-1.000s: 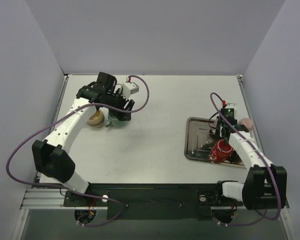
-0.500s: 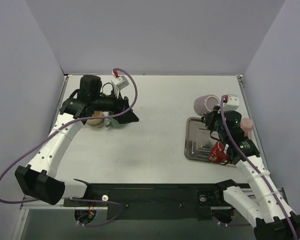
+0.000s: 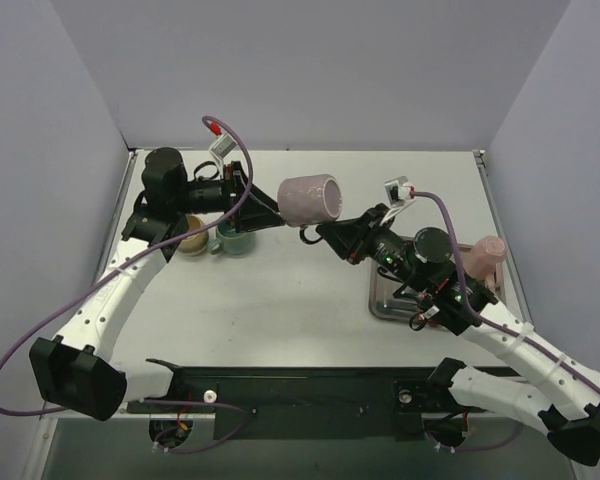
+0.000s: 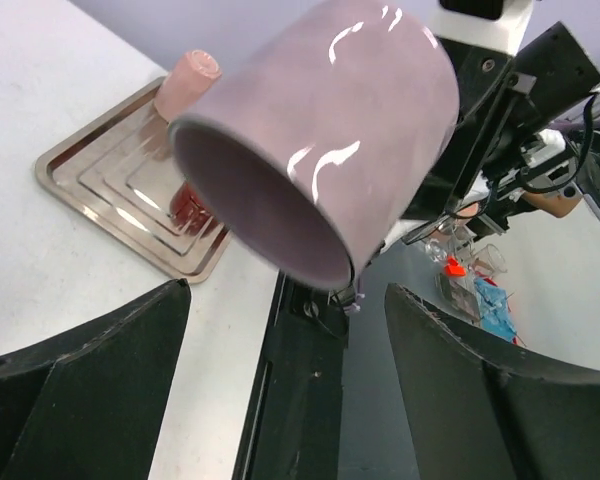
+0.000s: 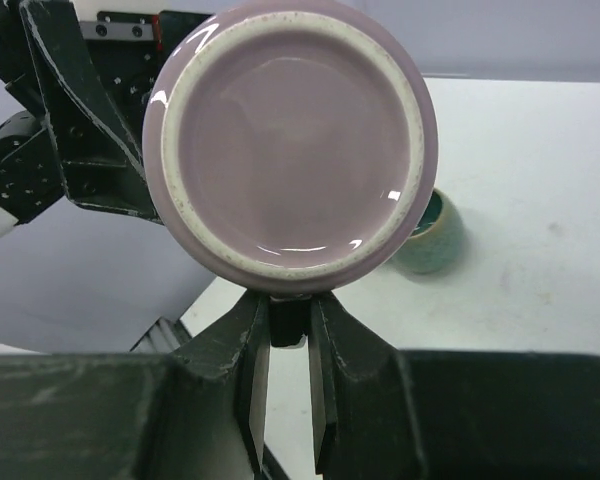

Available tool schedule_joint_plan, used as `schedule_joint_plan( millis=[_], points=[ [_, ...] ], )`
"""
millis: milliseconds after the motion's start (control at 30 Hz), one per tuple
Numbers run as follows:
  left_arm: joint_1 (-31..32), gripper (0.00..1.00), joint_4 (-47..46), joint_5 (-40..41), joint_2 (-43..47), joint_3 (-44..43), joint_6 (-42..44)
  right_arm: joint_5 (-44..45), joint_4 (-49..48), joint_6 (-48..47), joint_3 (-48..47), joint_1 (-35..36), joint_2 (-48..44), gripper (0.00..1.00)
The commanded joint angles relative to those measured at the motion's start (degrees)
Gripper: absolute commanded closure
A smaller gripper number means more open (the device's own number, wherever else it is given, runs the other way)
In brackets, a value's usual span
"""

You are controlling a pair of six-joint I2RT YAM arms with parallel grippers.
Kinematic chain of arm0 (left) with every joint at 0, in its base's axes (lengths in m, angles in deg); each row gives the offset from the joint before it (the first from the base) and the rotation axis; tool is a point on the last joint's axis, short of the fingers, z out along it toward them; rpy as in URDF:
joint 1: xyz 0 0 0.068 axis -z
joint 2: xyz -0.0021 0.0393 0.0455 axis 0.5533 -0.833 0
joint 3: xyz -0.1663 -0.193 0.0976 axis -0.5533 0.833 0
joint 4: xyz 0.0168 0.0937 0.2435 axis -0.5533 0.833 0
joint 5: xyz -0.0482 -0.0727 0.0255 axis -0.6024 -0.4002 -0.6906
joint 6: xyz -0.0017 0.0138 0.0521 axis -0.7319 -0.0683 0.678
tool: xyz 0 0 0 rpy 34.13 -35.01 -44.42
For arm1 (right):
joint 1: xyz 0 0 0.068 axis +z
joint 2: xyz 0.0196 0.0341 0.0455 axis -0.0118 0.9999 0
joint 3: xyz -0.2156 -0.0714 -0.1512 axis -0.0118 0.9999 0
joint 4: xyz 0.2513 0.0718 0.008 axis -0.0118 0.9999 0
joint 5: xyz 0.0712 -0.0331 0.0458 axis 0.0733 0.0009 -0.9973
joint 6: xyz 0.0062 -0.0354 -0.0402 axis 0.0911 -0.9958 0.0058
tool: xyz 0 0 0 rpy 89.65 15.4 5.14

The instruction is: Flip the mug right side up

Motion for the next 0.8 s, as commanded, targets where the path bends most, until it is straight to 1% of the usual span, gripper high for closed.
schedule_joint_plan(
  millis=[0, 67, 100, 167, 200, 233, 267, 300, 333, 367, 400, 433, 467, 500, 533, 567, 600, 633, 667, 700, 733, 767],
  points=[
    [0.3, 0.11, -12.3, -2.7, 3.3, 0.1, -7.9, -1.0, -13.5, 2.2, -6.2, 4.5, 4.9, 1.0],
    [0.4, 0.11, -14.5, -2.5, 3.9, 0.6, -10.5, -1.3, -14.5, 2.5, -7.3, 6.1, 7.2, 1.0],
    [0.4, 0.13, -15.0, -2.7, 4.0, 1.0, -11.6, -1.6, -15.0, 2.8, -7.6, 6.2, 7.9, 1.0],
    [0.4, 0.28, -18.2, -3.2, 4.4, 2.0, -14.4, -2.7, -16.7, 4.2, -8.4, 6.9, 10.1, 1.0],
    [0.4, 0.47, -21.1, -3.1, 4.8, 2.7, -15.6, -3.4, -17.3, 4.8, -8.8, 7.0, 11.4, 1.0],
    [0.4, 0.6, -22.2, -3.0, 5.0, 3.4, -17.8, -3.5, -17.3, 4.9, -9.0, 7.0, 11.8, 1.0],
    [0.3, 0.92, -22.8, -2.7, 5.4, 3.7, -18.2, -3.3, -17.0, 4.9, -9.0, 7.0, 12.4, 1.0],
    [-0.1, 1.0, -22.5, -2.0, 5.7, 3.8, -17.8, -2.6, -16.5, 4.7, -9.0, 7.0, 12.5, 1.0],
    [-0.4, 1.0, -19.7, -1.7, 6.3, 3.7, -16.9, -2.1, -14.8, 3.9, -8.9, 6.9, 12.5, 1.0],
    [-1.4, 1.0, -17.9, -0.6, 6.5, 3.1, -13.3, -0.8, -13.2, 3.4, -9.0, 7.0, 12.3, 1.0],
    [-2.3, 1.0, -9.8, 0.6, 7.2, 2.5, -10.4, 0.2, -8.8, 1.1, -9.6, 6.9, 11.9, 0.83],
    [-3.1, 1.0, -1.5, 5.9, 7.4, 0.2, -0.2, 2.7, -5.4, -0.2, -10.3, 6.9, 11.6, 0.71],
    [-3.3, 1.0, 13.8, 9.9, 7.8, -3.5, 12.2, 4.3, 1.3, -3.4, -12.0, 6.9, 11.0, 0.49],
    [-2.6, 1.0, 19.2, 19.1, 7.7, -5.0, 17.3, 7.1, 5.9, -5.2, -13.1, 6.7, 10.8, 0.4],
    [-1.8, 1.0, 28.2, 23.1, 7.2, -7.4, 27.1, 10.2, 14.5, -8.1, -15.3, 6.5, 10.6, 0.36],
    [-1.2, 1.0, 31.3, 31.2, 6.7, -8.2, 30.9, 13.7, 18.7, -10.0, -16.4, 6.0, 10.6, 0.33],
    [-1.0, 1.0, 37.6, 37.0, 5.8, -9.2, 39.1, 15.2, 26.1, -12.6, -18.3, 5.6, 10.8, 0.32],
    [-1.0, 1.0, 43.5, 38.9, 5.1, -9.6, 42.8, 18.2, 33.0, -13.6, -19.1, 5.0, 11.0, 0.28],
    [-1.1, 1.0, 46.3, 42.4, 3.7, -10.2, 48.6, 19.8, 35.7, -15.4, -20.2, 4.6, 11.3, 0.27],
    [-1.2, 1.0, 51.4, 44.2, 2.9, -10.1, 51.7, 22.0, 40.8, -16.0, -20.6, 3.0, 11.4, 0.27],
    [-1.8, 1.0, 53.2, 47.6, 1.4, -9.0, 56.3, 23.3, 42.8, -16.7, -20.6, 1.8, 11.4, 0.26],
    [-2.0, 1.0, 55.6, 49.6, 0.7, -8.2, 57.8, 25.4, 46.6, -16.9, -20.4, -0.5, 11.2, 0.25]
  ],
)
